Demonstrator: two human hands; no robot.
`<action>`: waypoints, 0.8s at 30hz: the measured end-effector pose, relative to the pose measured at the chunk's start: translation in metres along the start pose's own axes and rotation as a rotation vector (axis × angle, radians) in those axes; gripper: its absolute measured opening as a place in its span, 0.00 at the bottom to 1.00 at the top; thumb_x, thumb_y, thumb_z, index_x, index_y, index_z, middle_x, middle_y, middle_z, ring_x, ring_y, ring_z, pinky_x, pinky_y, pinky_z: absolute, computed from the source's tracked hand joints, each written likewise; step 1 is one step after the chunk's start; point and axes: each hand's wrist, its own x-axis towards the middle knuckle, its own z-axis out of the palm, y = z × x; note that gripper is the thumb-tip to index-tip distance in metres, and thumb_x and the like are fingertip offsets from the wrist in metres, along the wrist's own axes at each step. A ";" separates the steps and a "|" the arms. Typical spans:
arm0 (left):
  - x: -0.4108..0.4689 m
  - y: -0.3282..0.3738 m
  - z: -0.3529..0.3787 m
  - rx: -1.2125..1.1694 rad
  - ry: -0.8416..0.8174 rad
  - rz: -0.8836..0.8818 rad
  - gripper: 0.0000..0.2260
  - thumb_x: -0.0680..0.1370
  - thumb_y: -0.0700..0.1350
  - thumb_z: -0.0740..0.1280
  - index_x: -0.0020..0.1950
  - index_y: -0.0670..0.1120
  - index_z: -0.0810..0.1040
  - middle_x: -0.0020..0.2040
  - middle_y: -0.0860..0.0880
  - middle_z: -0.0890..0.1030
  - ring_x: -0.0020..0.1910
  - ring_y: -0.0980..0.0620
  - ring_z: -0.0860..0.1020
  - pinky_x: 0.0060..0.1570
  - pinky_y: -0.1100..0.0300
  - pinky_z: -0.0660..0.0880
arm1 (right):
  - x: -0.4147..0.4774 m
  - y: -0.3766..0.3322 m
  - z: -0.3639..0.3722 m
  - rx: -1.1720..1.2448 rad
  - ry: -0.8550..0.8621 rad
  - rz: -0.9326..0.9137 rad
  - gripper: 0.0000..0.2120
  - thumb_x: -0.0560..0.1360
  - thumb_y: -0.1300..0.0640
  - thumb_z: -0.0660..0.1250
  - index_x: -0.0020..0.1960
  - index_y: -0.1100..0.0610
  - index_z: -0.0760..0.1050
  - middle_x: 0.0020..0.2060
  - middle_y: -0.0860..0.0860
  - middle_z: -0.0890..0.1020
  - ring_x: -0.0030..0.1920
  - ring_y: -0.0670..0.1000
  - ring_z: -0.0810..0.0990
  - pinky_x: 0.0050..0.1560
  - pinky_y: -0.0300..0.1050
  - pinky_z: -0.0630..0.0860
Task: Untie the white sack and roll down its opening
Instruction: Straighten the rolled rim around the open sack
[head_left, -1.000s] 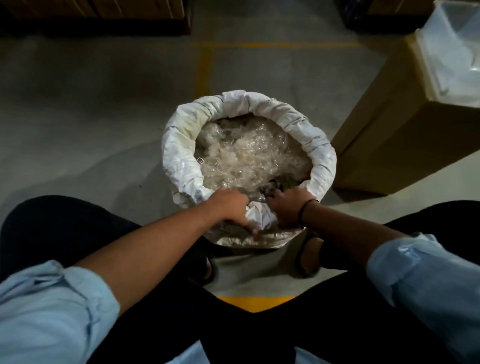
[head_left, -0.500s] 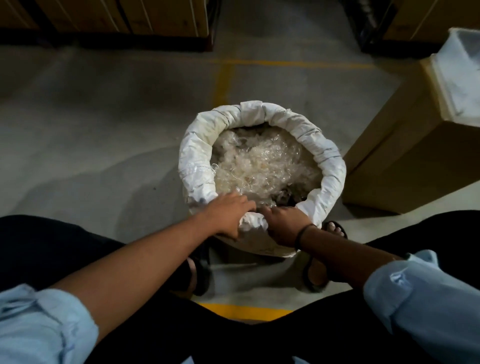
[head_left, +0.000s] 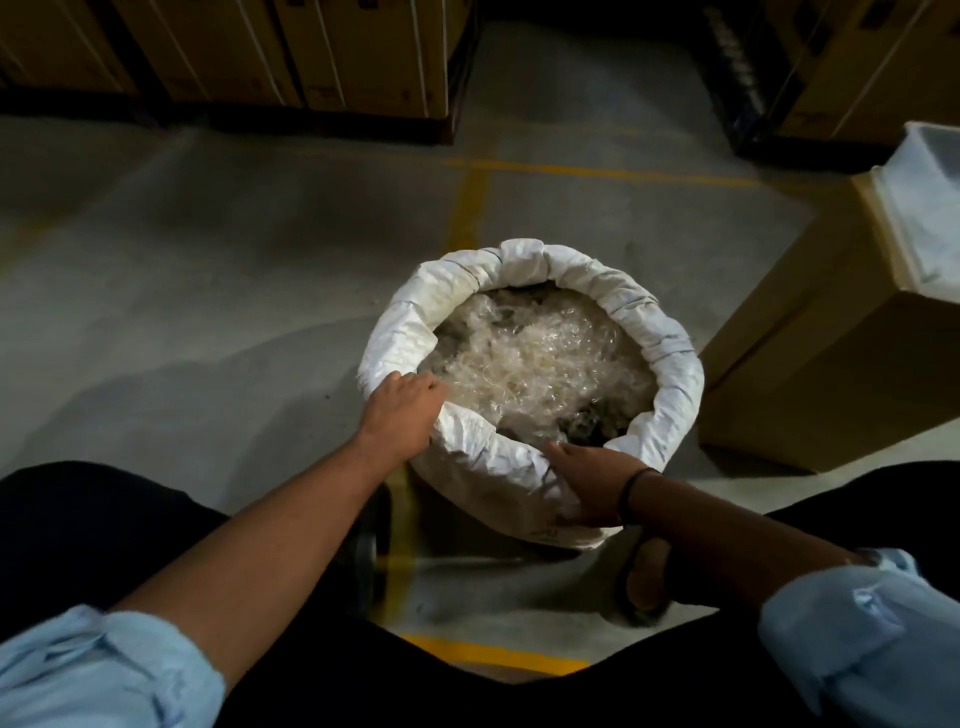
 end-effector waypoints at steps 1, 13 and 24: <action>0.000 0.002 -0.004 0.018 -0.050 0.004 0.22 0.71 0.43 0.71 0.63 0.47 0.71 0.61 0.46 0.76 0.59 0.46 0.76 0.59 0.53 0.67 | -0.002 0.002 -0.004 0.016 -0.022 -0.016 0.47 0.70 0.37 0.69 0.78 0.52 0.47 0.67 0.54 0.73 0.64 0.57 0.76 0.59 0.51 0.76; 0.018 0.029 -0.119 -0.301 -0.094 0.370 0.22 0.73 0.65 0.69 0.65 0.62 0.72 0.64 0.61 0.76 0.64 0.56 0.70 0.65 0.52 0.70 | -0.026 0.083 -0.114 -0.113 0.023 0.149 0.24 0.75 0.41 0.65 0.66 0.53 0.72 0.63 0.53 0.77 0.63 0.56 0.75 0.63 0.49 0.72; 0.113 0.084 -0.069 -0.554 -0.324 0.296 0.15 0.76 0.55 0.70 0.62 0.56 0.78 0.59 0.57 0.80 0.54 0.56 0.78 0.55 0.55 0.78 | 0.024 0.095 -0.085 -0.005 0.067 0.217 0.20 0.74 0.42 0.64 0.64 0.48 0.72 0.61 0.52 0.78 0.62 0.55 0.76 0.61 0.53 0.75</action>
